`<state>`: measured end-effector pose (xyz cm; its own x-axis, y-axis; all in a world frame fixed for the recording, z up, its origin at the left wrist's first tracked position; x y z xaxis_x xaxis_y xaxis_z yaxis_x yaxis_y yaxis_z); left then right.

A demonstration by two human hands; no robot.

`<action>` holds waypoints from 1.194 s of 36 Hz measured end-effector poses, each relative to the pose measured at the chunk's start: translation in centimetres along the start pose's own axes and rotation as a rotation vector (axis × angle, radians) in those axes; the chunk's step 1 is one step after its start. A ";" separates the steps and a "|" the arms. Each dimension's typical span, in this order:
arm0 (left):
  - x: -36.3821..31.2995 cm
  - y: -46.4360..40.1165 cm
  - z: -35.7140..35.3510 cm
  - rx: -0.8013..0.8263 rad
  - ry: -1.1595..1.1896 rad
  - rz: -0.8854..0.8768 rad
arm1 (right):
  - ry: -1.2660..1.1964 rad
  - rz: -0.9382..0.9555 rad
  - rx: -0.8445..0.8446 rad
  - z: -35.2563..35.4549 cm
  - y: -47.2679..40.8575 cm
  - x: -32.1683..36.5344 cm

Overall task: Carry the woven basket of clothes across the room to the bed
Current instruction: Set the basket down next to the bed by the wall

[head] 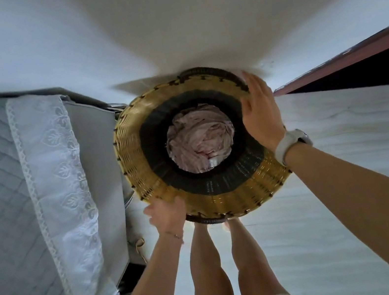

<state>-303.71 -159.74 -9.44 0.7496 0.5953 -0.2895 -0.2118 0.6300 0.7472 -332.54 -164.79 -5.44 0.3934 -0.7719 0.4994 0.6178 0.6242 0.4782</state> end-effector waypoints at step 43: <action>2.2 -13.9 5.0 -0.198 0.022 -0.321 | -0.224 -0.634 0.208 -5.4 4.5 -11.6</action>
<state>-295.96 -169.73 -17.48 0.7839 0.3611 -0.5050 -0.0868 0.8692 0.4868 -330.66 -153.69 -13.05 -0.1636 -0.9651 0.2047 0.5300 0.0891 0.8433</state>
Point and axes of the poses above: each hand's wrist, its own y-axis away from the middle knuckle, its own z-axis out of the back of the hand, x = y × z, the point moved 6 cm from there along -y, towards the middle knuckle, and after that the axes turned 14 degrees about -z, right-handed, at the moved point
